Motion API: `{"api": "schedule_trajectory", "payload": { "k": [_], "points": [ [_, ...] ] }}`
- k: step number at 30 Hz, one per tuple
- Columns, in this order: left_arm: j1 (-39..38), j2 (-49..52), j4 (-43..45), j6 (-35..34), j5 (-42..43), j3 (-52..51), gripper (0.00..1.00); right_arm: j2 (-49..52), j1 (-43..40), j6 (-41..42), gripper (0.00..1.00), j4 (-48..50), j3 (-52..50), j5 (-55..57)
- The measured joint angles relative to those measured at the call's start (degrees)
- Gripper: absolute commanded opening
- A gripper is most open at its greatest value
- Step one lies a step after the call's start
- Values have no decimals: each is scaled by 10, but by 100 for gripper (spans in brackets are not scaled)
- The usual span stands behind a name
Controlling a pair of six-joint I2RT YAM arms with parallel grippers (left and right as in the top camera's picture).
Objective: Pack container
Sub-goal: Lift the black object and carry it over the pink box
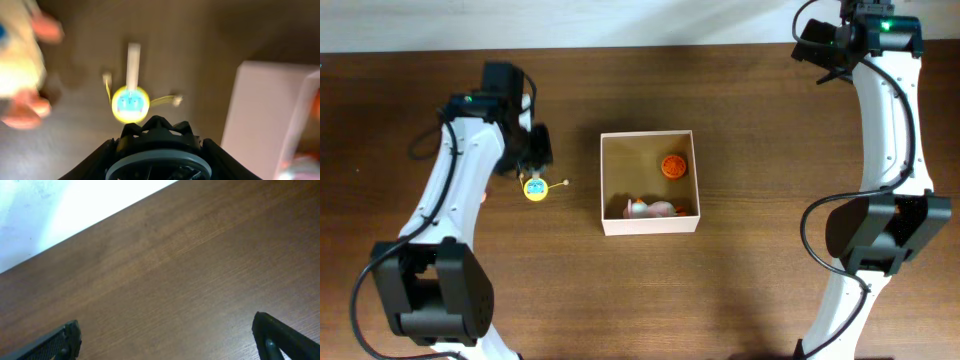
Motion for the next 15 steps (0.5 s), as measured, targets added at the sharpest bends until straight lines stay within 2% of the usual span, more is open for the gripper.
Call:
{"api": "schedule_trajectory", "payload": {
  "k": [7, 15],
  "points": [
    [-20, 0, 38, -19, -1, 114, 37, 0, 0, 0, 99, 0, 0, 0],
    [-109, 1, 101, -52, 1, 124, 37, 0, 0, 0, 99, 0, 0, 0]
  ]
}}
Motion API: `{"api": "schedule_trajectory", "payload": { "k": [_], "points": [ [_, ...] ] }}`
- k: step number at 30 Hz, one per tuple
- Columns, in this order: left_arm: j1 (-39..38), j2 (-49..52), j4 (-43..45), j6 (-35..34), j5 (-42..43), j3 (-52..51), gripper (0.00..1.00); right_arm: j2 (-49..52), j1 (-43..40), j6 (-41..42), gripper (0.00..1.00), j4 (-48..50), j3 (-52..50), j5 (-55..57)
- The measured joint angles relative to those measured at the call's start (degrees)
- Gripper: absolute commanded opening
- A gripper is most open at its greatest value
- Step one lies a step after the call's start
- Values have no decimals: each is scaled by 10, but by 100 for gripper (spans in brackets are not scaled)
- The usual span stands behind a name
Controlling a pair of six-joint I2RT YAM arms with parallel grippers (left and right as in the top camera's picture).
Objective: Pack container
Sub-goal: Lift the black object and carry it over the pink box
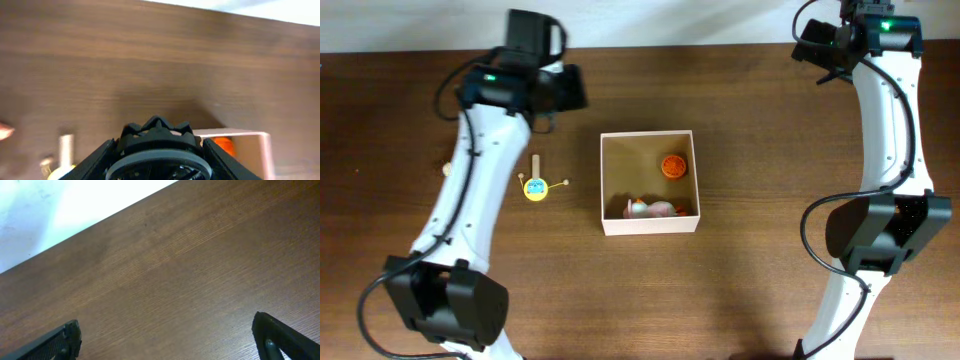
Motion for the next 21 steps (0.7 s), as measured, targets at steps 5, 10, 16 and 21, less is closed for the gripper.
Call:
{"api": "schedule_trajectory", "payload": {
  "k": [5, 10, 16, 21],
  "points": [
    [-69, 19, 5, -5, -11, 0, 37, 0, 0, 0, 99, 0, 0, 0],
    [-120, 53, -28, -1, -24, 0, 36, 0, 0, 0, 99, 0, 0, 0],
    [-151, 95, -70, 4, -34, 0, 36, 0, 0, 0, 99, 0, 0, 0],
    [-167, 137, -69, 4, -38, 0, 35, 0, 0, 0, 99, 0, 0, 0]
  ]
}}
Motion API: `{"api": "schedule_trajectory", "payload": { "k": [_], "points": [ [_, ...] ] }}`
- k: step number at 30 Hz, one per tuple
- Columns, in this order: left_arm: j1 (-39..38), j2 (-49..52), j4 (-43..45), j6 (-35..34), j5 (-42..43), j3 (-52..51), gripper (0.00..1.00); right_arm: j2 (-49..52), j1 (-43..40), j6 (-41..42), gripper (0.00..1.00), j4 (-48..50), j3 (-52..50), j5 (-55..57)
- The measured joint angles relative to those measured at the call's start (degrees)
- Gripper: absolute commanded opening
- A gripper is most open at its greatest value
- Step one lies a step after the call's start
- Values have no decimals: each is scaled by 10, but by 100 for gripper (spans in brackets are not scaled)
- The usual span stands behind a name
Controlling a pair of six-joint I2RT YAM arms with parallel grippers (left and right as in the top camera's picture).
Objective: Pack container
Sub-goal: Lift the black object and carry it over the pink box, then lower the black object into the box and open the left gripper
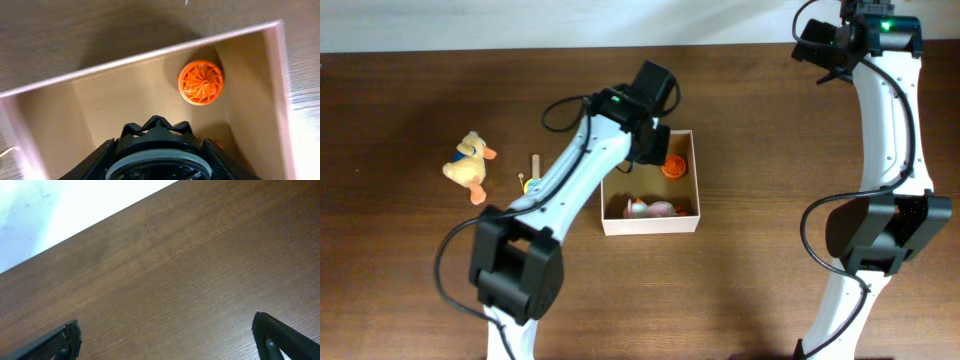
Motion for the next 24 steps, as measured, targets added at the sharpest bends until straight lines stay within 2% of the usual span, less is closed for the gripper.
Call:
{"api": "schedule_trajectory", "payload": {
  "k": [10, 24],
  "points": [
    [-10, 64, 15, 3, -3, 0, 35, 0, 0, 0, 99, 0, 0, 0],
    [-10, 68, 63, 4, -5, 0, 34, 0, 0, 0, 99, 0, 0, 0]
  ]
}}
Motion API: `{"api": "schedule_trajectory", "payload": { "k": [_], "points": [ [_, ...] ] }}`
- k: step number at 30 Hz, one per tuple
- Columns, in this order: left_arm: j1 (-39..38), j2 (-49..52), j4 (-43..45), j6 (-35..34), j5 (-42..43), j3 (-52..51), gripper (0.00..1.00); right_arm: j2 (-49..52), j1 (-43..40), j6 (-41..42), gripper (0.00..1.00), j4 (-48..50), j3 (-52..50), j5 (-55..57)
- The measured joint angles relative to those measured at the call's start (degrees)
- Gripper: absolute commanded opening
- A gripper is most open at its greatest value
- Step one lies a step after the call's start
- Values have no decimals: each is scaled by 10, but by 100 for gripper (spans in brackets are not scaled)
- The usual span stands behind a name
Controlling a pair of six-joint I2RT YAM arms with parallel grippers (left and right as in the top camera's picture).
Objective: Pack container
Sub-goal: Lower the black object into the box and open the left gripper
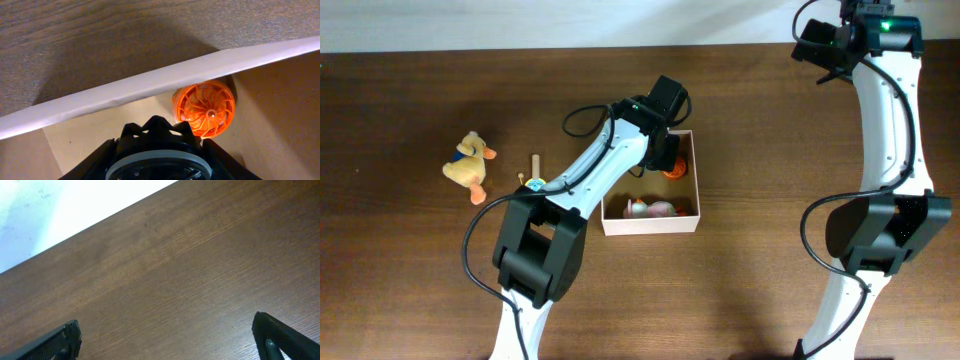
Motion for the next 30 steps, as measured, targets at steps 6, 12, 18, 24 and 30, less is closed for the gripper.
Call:
{"api": "schedule_trajectory", "payload": {
  "k": [6, 12, 18, 24, 30],
  "points": [
    [0, 0, 0, 0, -24, 0, 34, 0, 0, 1, 99, 0, 0, 0],
    [0, 7, 3, 0, -33, 0, 34, 0, 0, 0, 99, 0, 0, 0],
    [0, 31, 2, 0, -33, -1, 58, 0, 0, 1, 99, 0, 0, 0],
    [0, 32, 2, 4, -37, -1, 79, 0, 0, 1, 99, 0, 0, 0],
    [0, 32, 2, 5, -37, -1, 80, 0, 0, 1, 99, 0, 0, 0]
  ]
}}
